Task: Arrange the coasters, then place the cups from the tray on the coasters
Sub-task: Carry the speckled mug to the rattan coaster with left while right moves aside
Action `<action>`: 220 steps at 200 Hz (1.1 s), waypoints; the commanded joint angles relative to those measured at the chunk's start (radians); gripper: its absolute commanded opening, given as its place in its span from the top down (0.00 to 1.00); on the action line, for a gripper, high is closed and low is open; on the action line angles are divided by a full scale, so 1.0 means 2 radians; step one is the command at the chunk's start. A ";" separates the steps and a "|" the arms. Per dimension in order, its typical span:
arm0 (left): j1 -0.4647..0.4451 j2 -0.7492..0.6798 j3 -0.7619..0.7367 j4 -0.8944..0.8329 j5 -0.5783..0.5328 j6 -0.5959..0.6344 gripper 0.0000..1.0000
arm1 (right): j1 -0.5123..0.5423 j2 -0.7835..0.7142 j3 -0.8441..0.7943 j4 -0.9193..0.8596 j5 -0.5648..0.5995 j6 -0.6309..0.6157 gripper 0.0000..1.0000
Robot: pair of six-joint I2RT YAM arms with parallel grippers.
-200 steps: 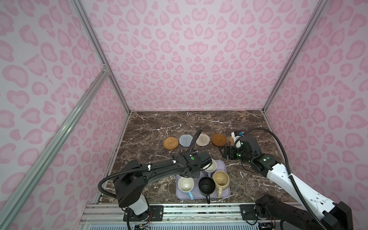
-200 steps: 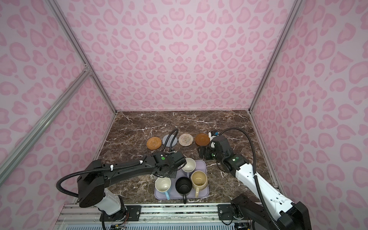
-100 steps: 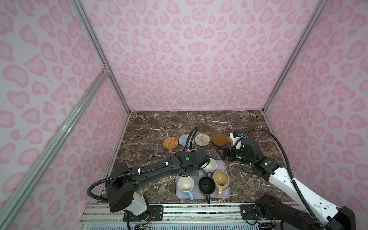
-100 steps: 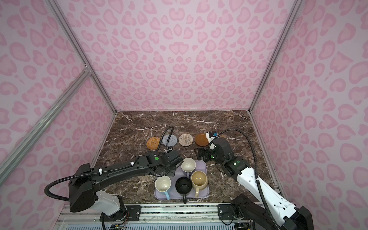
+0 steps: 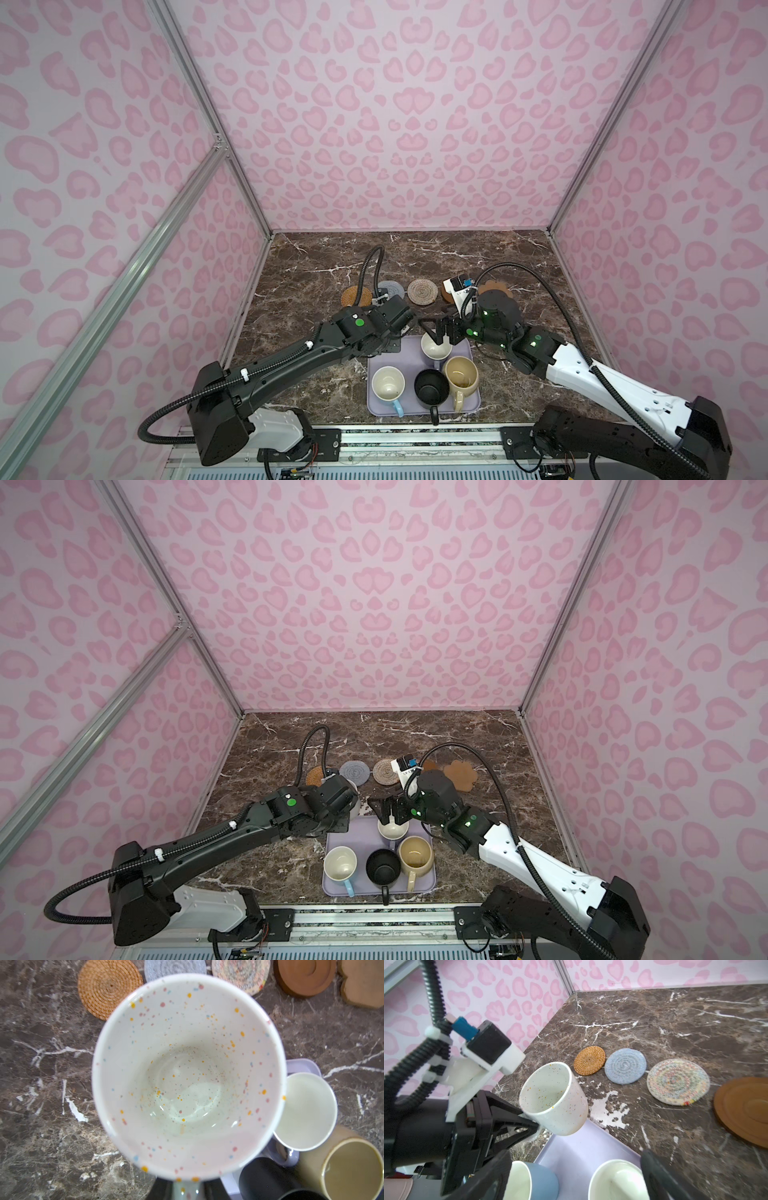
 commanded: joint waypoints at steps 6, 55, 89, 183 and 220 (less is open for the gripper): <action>0.033 -0.010 0.020 0.021 -0.032 0.030 0.97 | 0.001 0.037 0.020 0.046 0.035 -0.005 0.01; 0.115 0.009 0.035 0.066 -0.032 0.086 0.97 | 0.000 0.130 0.117 0.024 0.048 -0.009 0.02; 0.171 0.030 0.029 0.119 -0.020 0.125 0.97 | -0.001 0.192 0.174 0.018 0.031 -0.010 0.02; 0.226 0.161 0.040 0.205 -0.010 0.128 0.97 | -0.043 0.266 0.215 0.001 0.005 0.025 0.06; 0.231 0.182 0.040 0.223 -0.005 0.144 0.97 | -0.047 0.269 0.204 0.003 0.004 0.029 0.08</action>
